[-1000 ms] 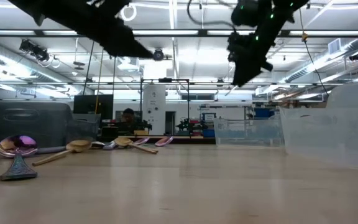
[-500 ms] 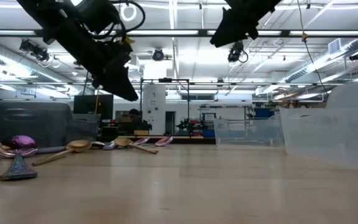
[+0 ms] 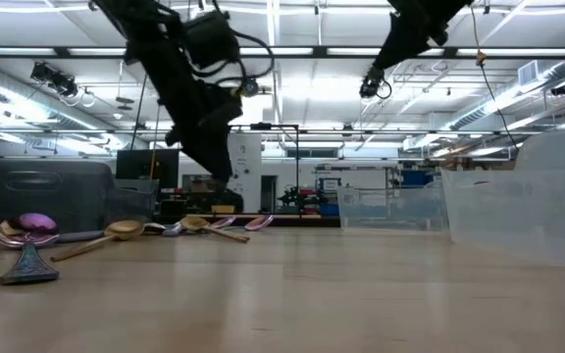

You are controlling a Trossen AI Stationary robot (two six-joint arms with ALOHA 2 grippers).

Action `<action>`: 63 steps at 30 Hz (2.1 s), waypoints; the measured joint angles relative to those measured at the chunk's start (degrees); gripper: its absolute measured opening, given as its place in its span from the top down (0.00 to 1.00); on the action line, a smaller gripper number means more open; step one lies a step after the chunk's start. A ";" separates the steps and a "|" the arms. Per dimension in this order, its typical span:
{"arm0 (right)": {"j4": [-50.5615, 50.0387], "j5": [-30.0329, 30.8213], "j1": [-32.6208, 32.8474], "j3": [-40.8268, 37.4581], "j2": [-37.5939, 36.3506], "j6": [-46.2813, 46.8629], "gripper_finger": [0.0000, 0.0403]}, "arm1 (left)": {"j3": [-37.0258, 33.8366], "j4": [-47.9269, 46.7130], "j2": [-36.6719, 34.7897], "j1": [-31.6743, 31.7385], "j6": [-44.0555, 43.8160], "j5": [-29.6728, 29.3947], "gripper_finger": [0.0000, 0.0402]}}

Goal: Sort silverware by color (type)
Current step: Put the blue spoon into the black bin

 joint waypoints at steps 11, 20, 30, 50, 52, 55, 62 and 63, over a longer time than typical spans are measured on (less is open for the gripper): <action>1.43 1.56 -0.52 -6.44 -8.42 -2.32 0.65 | 8.01 -0.78 13.90 4.70 1.27 2.65 0.65; 3.64 1.35 -0.99 -10.03 -12.83 -2.83 0.67 | 8.71 1.97 18.39 8.59 1.25 9.96 0.65; 4.35 1.41 -2.41 -10.46 -13.61 -2.88 0.67 | 8.95 2.31 20.28 7.87 1.32 10.31 0.65; 7.69 1.23 -2.29 -10.42 -13.61 -3.80 0.67 | 10.06 -0.02 21.25 6.54 3.77 10.53 0.95; 7.86 1.23 -2.25 -10.42 -13.61 -3.80 0.67 | 11.28 -0.57 21.39 6.43 4.81 10.54 0.95; 7.81 1.22 -2.27 -10.42 -13.58 -3.80 0.67 | 13.34 -1.29 21.29 6.29 6.29 11.87 0.96; 7.82 2.68 -2.27 -10.40 -13.56 -3.95 0.67 | 19.25 -0.71 19.20 6.25 9.63 11.41 0.96; 7.80 3.32 -2.27 -10.40 -13.56 -3.97 0.67 | 19.90 -0.71 18.69 6.27 10.37 11.32 0.96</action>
